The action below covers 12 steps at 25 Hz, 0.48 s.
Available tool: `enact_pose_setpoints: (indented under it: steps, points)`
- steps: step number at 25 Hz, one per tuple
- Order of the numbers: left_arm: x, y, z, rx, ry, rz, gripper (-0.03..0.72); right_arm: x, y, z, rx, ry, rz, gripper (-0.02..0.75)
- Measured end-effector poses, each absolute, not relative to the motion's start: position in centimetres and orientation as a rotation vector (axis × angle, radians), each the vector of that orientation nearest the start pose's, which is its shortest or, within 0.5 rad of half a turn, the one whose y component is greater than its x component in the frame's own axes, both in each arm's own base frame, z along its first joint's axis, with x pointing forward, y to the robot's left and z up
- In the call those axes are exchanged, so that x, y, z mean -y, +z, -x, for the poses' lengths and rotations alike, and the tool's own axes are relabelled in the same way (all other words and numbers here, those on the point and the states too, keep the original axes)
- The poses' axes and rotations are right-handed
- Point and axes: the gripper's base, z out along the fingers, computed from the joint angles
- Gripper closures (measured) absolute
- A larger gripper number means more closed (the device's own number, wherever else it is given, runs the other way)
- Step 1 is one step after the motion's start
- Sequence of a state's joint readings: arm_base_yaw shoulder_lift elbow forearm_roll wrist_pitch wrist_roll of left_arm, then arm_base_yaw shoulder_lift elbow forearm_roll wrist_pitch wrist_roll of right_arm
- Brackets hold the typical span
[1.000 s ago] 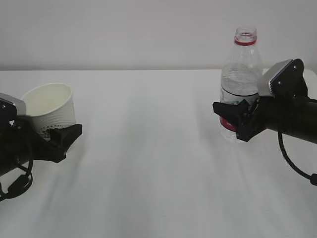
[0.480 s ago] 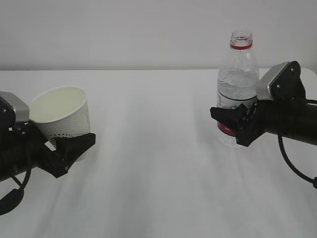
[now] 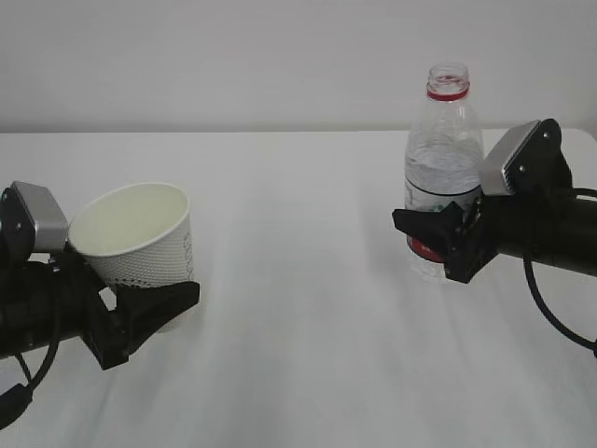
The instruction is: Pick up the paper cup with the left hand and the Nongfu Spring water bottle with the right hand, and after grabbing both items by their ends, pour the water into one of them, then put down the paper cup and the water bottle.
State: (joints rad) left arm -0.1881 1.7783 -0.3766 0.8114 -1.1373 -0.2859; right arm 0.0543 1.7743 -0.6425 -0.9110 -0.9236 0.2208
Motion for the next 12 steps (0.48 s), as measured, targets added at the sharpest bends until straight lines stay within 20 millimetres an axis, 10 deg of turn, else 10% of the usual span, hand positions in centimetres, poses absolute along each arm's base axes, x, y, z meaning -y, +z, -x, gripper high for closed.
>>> enact_pose_setpoints:
  steps: [12]
  points:
    - [11.18,13.07,-22.32,-1.700,-0.763,-0.857,0.132,-7.47,16.02,-30.12,-1.647,0.396,0.897,0.247]
